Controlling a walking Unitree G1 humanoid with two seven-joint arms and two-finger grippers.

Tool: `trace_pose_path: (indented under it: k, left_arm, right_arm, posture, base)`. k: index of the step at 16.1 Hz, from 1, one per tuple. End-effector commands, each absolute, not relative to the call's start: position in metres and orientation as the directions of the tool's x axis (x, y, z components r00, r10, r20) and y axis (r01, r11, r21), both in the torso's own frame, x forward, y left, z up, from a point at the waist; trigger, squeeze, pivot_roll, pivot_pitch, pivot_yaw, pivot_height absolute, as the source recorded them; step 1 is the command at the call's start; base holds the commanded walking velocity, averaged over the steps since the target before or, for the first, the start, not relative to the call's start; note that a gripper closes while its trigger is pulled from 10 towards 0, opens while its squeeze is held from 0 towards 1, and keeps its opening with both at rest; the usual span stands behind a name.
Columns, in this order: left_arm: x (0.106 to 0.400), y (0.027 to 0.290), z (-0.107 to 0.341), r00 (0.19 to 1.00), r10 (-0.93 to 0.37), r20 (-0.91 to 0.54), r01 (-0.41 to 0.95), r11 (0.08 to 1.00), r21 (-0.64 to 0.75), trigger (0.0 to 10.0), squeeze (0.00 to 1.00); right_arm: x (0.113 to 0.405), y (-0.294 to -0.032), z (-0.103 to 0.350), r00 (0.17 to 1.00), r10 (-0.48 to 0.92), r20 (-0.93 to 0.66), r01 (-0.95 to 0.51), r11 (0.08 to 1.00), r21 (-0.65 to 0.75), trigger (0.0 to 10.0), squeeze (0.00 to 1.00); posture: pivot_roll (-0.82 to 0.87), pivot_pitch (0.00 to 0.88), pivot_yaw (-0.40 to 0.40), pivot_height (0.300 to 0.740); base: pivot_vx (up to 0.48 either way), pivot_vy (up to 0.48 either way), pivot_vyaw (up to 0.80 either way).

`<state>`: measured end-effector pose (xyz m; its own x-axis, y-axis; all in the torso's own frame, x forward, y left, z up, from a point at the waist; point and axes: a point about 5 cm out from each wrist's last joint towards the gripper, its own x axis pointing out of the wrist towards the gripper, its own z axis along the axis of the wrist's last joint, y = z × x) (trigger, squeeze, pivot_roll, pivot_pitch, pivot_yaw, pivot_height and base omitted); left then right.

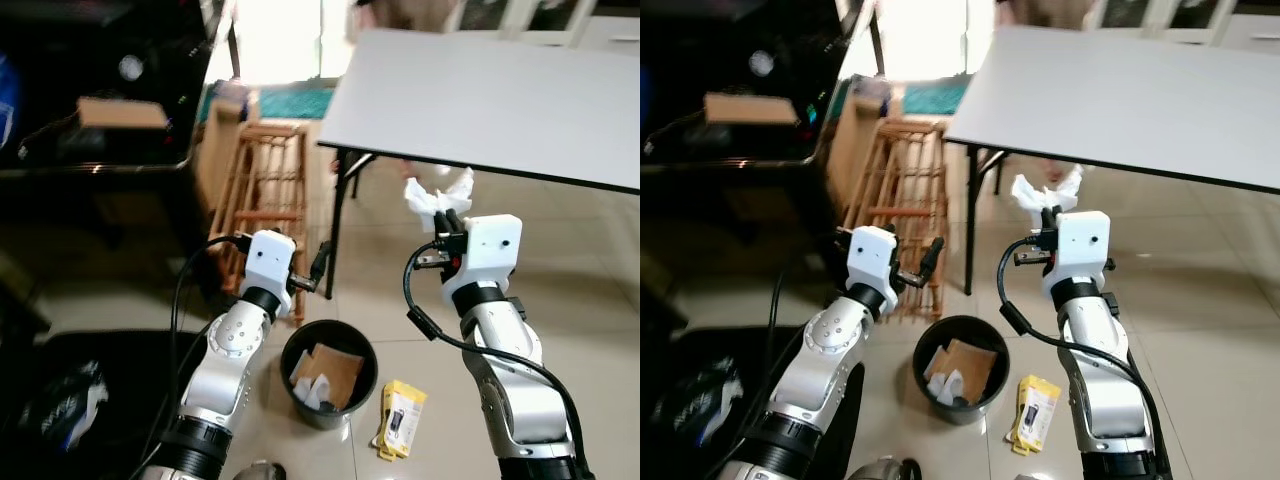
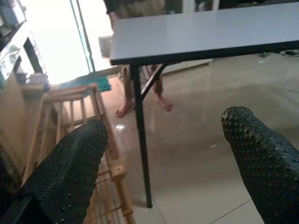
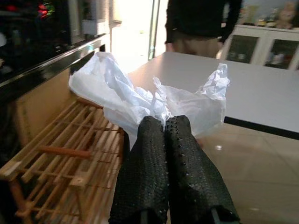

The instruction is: Picking trash to rubbish bin

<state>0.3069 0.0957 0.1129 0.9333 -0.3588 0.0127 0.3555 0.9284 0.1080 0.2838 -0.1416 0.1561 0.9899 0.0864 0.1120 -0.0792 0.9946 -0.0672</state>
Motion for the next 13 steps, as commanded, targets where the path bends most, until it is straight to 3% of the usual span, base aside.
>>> trace_pose_path:
  k: [1,4,8,13]
  left_arm:
    - [0.3073,0.0974,0.1133,0.934,-0.356,0.006,0.353,0.928,0.123,10.0,0.0]
    - [0.3066,0.0956,0.1164,0.928,-0.372,0.028,0.367,0.923,0.114,10.0,0.0]
    - [0.3073,0.0969,0.1158,0.928,-0.372,0.022,0.366,0.922,0.127,10.0,0.0]
    - [0.3078,0.0968,0.1153,0.929,-0.369,0.019,0.364,0.923,0.128,10.0,0.0]
  right_arm:
    - [0.2838,-0.139,0.1587,0.988,0.095,0.121,-0.086,0.994,-0.073,0.0,0.0]
    - [0.2844,-0.1387,0.1585,0.988,0.091,0.124,-0.083,0.994,-0.069,0.0,0.0]
    - [0.285,-0.139,0.1583,0.988,0.09,0.124,-0.082,0.994,-0.068,0.0,0.0]
    - [0.2854,-0.1396,0.1591,0.988,0.093,0.126,-0.084,0.994,-0.075,0.0,0.0]
  posture:
    - [-0.04,0.096,0.019,0.74]
    - [-0.04,0.09,0.022,0.74]
    - [-0.04,0.089,0.021,0.74]
    - [-0.04,0.087,0.017,0.74]
  base:
    - [0.0,0.0,0.78]
    - [0.0,0.0,0.65]
    - [0.0,0.0,0.0]
    - [0.276,0.0,0.0]
